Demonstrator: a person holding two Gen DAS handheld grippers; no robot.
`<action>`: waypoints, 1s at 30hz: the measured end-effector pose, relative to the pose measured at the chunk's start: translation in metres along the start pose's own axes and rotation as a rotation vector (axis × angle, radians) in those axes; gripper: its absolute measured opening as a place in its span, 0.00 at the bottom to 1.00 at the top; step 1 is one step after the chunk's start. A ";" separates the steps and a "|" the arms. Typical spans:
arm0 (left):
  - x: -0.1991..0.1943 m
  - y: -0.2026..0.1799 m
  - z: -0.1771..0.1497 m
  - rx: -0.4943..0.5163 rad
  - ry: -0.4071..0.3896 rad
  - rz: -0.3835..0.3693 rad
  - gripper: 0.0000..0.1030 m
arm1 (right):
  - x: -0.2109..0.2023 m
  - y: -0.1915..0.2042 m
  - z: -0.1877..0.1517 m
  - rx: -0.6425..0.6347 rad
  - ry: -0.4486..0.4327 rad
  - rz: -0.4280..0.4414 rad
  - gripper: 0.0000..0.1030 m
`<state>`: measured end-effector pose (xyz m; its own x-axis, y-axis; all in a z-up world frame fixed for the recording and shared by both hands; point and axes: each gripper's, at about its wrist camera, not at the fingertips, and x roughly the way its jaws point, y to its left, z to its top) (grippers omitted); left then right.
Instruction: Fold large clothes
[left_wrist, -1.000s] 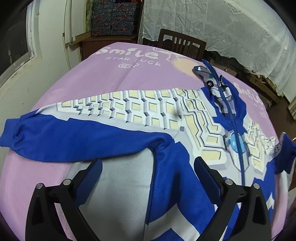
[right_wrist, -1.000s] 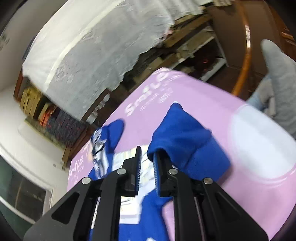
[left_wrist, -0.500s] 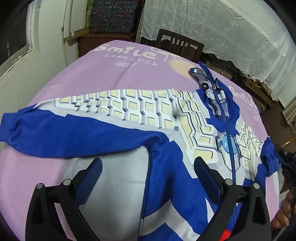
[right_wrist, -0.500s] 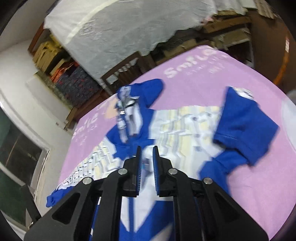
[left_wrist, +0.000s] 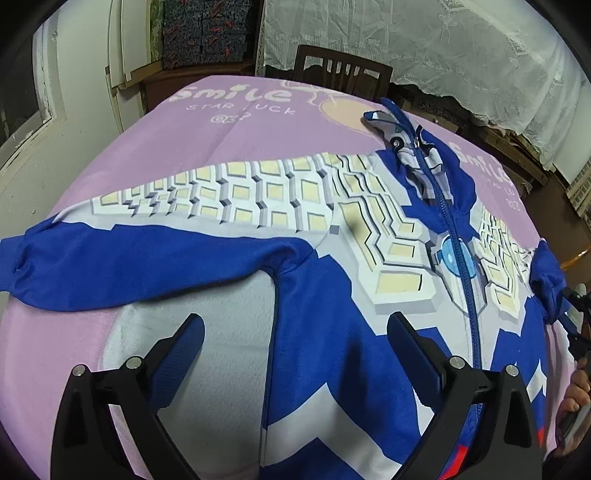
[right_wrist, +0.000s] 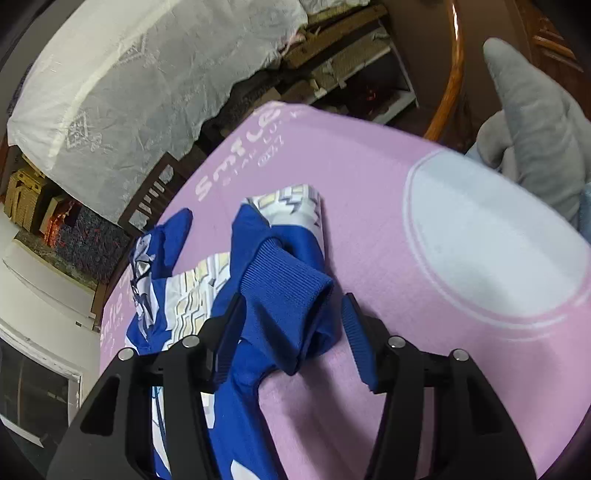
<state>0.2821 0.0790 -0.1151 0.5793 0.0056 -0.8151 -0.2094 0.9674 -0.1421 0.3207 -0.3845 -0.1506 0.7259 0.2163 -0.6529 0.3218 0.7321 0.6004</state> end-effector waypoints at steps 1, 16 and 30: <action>0.001 0.001 0.000 -0.002 0.003 0.000 0.97 | 0.000 0.003 0.001 -0.023 -0.025 -0.019 0.45; -0.006 0.005 0.003 -0.028 0.006 -0.037 0.97 | -0.008 0.148 -0.009 -0.350 -0.001 0.123 0.06; -0.003 0.010 0.004 -0.037 0.019 -0.037 0.97 | 0.068 0.262 -0.121 -0.579 0.372 0.266 0.19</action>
<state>0.2820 0.0894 -0.1119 0.5720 -0.0350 -0.8195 -0.2171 0.9570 -0.1924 0.3804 -0.0998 -0.0935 0.4476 0.5631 -0.6947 -0.2833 0.8261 0.4871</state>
